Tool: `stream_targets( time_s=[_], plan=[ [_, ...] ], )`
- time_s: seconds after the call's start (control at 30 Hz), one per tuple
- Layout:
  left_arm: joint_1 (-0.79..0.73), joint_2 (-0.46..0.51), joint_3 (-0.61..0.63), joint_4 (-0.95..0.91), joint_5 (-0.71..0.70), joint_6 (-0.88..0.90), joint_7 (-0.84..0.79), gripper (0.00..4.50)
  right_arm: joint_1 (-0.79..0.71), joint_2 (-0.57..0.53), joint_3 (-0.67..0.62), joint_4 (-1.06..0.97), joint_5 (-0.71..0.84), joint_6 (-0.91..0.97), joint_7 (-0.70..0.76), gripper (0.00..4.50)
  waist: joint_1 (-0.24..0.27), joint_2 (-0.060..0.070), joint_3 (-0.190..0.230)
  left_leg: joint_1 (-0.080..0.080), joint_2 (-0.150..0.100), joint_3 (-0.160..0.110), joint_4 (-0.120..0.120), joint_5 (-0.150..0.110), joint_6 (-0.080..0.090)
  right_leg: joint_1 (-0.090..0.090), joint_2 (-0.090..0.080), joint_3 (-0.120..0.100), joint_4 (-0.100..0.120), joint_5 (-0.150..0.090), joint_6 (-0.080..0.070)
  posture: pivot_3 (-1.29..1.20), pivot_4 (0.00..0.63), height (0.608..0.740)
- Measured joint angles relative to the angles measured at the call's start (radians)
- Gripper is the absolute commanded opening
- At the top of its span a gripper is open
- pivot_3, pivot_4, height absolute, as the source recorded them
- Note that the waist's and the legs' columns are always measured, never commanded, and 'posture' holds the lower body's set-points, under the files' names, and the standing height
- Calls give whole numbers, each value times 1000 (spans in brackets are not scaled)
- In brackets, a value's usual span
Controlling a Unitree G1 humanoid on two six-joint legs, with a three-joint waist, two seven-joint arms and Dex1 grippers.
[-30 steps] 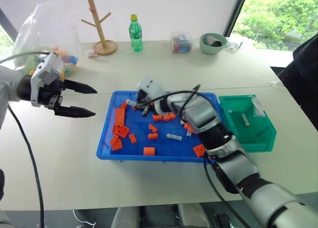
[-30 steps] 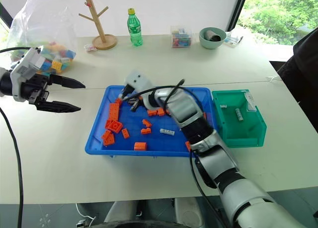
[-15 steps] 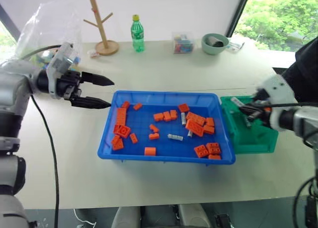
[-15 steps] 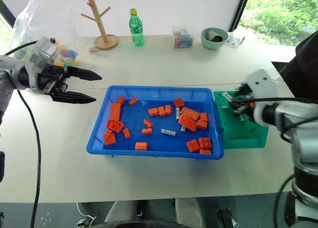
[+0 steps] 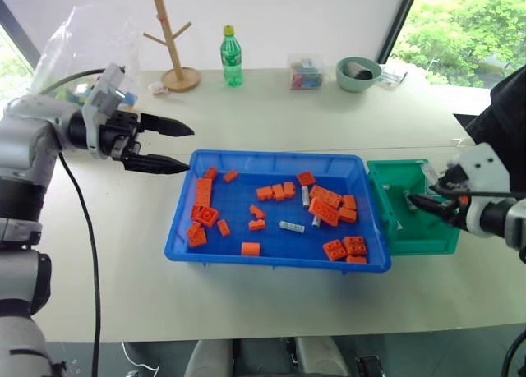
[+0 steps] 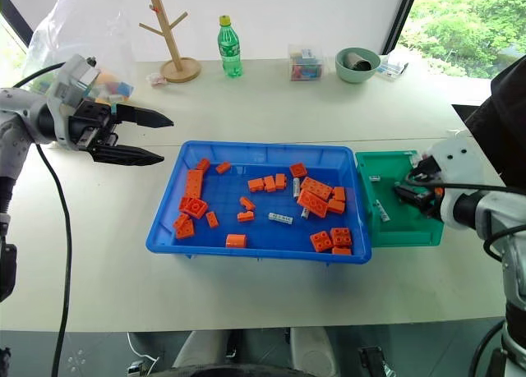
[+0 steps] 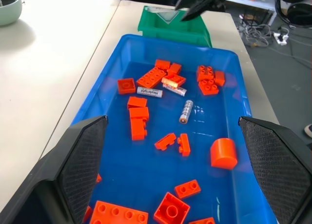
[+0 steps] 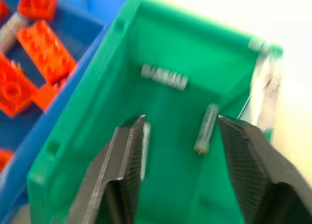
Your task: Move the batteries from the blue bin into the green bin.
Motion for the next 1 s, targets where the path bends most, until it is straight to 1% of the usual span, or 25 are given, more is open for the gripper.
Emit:
stream_targets(
  time_s=[0.07,0.1,0.2,0.3,0.33,0.37,0.47,0.5,0.6,0.7,0.8,1.0],
  plan=[
    [3,3,0,-5,-1,1,0,4500,-104,4,8,21,38,5,2,2412,-2,0,0,0,0,0,0,0,0,0,0,0,0,0,0,0,150,736],
    [5,7,0,-9,-1,2,0,4500,-181,18,20,29,65,11,4,2412,-5,0,0,0,1,0,-1,0,0,0,1,0,0,0,0,0,150,736],
    [9,12,1,-24,-1,3,0,4500,-358,91,87,36,147,25,8,2412,-4,0,0,0,1,-1,-1,0,0,-1,1,0,0,0,0,0,150,736],
    [11,12,1,-32,-1,3,0,4500,-427,155,188,60,197,37,5,2412,2,0,0,-1,1,-1,-1,0,0,-1,0,-1,-1,0,0,0,150,736],
    [12,13,1,-32,-1,4,0,4500,-427,158,257,62,213,30,18,2412,6,0,0,-2,0,-2,-1,0,0,-1,-1,-1,-2,0,0,0,150,736],
    [12,13,1,-32,0,4,0,4500,-425,158,283,61,217,25,26,2412,7,0,0,-2,0,-2,-1,0,0,-1,-1,-1,-2,0,0,0,150,736],
    [16,14,1,-34,-1,6,0,4500,-397,122,443,41,230,-44,83,2412,9,0,0,-3,-1,-1,0,0,0,-1,-2,-1,-4,0,0,0,150,736],
    [22,19,1,-42,-1,7,0,4500,-385,107,515,39,218,-77,94,2412,6,0,0,-3,-1,-1,0,0,0,-1,-2,-1,-4,0,0,0,150,736],
    [27,25,1,-54,-1,10,0,4500,-347,69,663,37,179,-149,119,2412,2,0,0,-3,-1,-1,0,0,0,-2,-1,-1,-3,0,0,0,150,736],
    [32,31,1,-69,-2,12,0,4500,-336,70,776,38,122,-216,124,2412,-3,0,0,-2,0,-1,0,0,0,-2,-1,-1,-2,0,0,0,150,736],
    [37,33,0,-79,-3,19,0,4500,-337,82,837,58,79,-262,119,2412,-1,0,0,-2,0,-1,0,0,0,-3,0,-1,-2,0,0,0,150,736],
    [43,37,1,-89,-3,30,0,4500,-338,113,897,117,16,-312,120,2412,1,0,0,-2,0,-1,0,0,0,-2,-1,-1,-2,0,0,0,150,736]
  ],
)
